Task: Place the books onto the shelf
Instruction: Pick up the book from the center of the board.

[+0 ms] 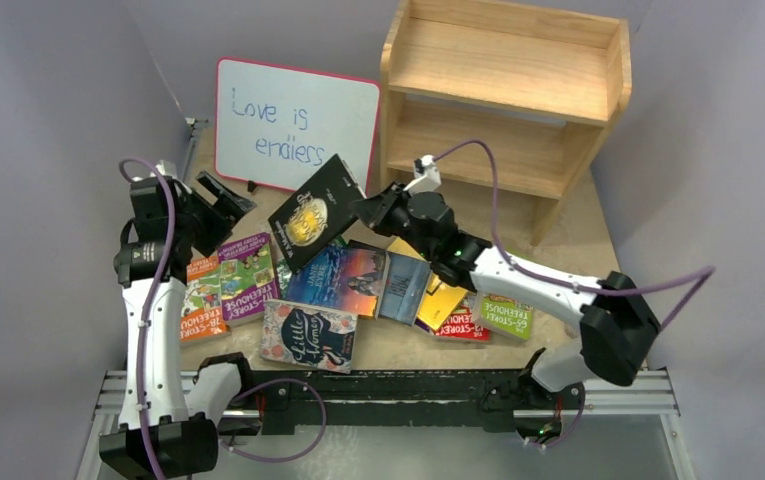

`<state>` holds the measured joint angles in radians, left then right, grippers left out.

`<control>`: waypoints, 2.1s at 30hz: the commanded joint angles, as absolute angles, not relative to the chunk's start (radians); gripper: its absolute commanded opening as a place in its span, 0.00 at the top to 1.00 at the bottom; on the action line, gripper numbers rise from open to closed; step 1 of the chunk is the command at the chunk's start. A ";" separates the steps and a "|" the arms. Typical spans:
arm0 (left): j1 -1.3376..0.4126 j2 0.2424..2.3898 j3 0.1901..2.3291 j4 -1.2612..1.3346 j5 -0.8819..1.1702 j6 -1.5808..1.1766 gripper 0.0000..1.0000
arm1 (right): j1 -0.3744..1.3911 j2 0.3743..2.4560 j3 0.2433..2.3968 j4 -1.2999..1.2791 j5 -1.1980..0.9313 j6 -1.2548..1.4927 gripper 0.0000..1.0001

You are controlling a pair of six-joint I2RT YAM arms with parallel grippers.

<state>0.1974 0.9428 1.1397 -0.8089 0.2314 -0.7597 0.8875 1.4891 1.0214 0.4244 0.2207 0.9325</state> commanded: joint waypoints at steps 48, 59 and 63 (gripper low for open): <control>0.150 0.865 0.772 0.369 0.849 -1.482 0.90 | 0.818 1.080 0.787 0.671 0.017 1.297 1.00; 0.138 0.901 0.886 0.544 0.920 -1.624 1.00 | 0.671 0.958 0.785 0.555 -0.185 1.166 0.17; 0.119 0.914 0.896 0.717 0.932 -1.763 1.00 | 0.636 0.989 0.819 0.567 -0.295 1.169 0.14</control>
